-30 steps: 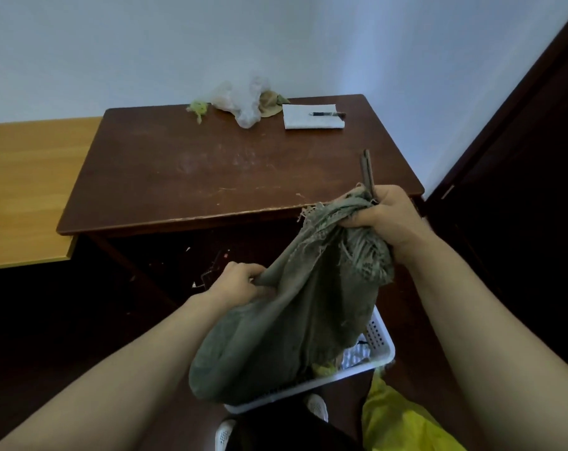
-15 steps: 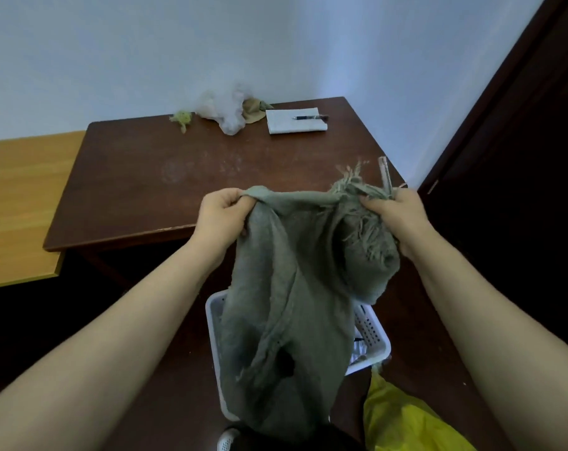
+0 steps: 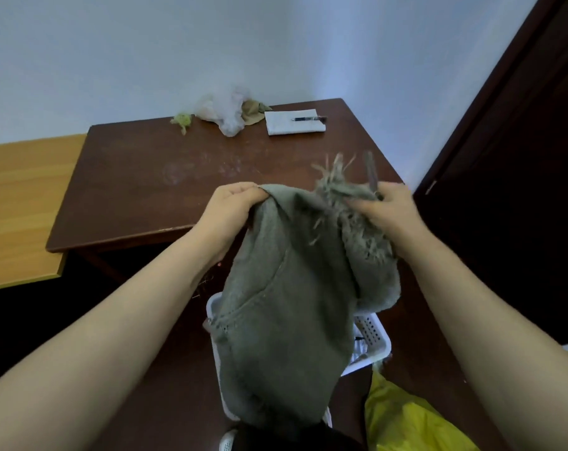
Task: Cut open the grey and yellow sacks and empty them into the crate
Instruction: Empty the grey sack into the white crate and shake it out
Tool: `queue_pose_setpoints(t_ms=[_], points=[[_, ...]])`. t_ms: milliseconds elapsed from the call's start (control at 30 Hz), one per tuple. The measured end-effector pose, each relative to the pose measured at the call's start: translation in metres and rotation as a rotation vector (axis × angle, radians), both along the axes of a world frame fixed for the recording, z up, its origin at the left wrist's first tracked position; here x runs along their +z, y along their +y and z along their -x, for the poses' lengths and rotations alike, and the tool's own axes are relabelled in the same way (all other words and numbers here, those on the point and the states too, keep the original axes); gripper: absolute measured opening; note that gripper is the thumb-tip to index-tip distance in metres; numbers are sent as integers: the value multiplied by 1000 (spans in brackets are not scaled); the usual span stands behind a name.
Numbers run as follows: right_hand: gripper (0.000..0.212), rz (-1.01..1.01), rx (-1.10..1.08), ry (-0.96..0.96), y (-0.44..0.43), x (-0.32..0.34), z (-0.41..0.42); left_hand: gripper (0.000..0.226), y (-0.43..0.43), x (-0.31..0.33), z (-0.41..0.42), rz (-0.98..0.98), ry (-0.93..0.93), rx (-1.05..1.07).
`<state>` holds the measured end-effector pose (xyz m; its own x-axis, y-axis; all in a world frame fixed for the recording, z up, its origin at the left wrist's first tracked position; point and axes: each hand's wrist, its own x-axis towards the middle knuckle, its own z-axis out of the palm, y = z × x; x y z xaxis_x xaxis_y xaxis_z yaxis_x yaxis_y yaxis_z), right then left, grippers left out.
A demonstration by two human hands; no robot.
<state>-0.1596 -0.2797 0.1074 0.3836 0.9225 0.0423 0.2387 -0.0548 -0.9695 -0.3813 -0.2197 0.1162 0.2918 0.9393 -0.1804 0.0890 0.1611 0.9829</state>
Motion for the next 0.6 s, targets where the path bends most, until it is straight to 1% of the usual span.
queue_pose_setpoints(t_ms=[33, 67, 133, 167, 200, 233, 300, 333, 367, 400, 467, 500, 533, 567, 600], points=[[8, 70, 81, -43, -3, -6, 8, 22, -2, 0, -1, -4, 17, -30], [21, 87, 149, -44, -3, -8, 14, 23, -3, 3, -4, -22, 33, -82], [55, 87, 368, 1, 0, -10, 22, 21, -8, 6, -9, -58, 64, -167], [64, 116, 481, 29, 1, -12, 30, 20, -11, 5, -11, -55, 73, -180], [62, 142, 552, 65, 1, -16, 39, 20, -14, 4, -12, -46, 74, -176], [52, 157, 550, 95, 3, -22, 47, 19, -15, 3, -12, -41, 66, -162], [28, 126, 354, 130, 8, -33, 61, 16, -16, 3, -9, -10, -37, -116], [22, 116, 232, 155, 11, -37, 61, 14, -16, 1, -5, 15, -120, -74], [18, 126, 136, 201, 14, -40, 60, 16, -16, -5, 0, 15, -166, -31], [15, 150, 68, 267, 16, -41, 57, 21, -16, -15, 7, -19, -113, -9], [11, 200, -9, 397, 17, -45, 51, 43, -23, -47, 21, -107, 224, -79], [10, 219, -24, 453, 17, -47, 49, 59, -29, -65, 28, -107, 379, -164], [10, 229, -25, 497, 17, -48, 50, 79, -34, -82, 34, -73, 477, -252], [10, 232, -10, 525, 17, -49, 51, 96, -38, -98, 38, -27, 541, -323], [9, 236, 14, 542, 16, -49, 52, 106, -40, -110, 40, -8, 613, -371]])
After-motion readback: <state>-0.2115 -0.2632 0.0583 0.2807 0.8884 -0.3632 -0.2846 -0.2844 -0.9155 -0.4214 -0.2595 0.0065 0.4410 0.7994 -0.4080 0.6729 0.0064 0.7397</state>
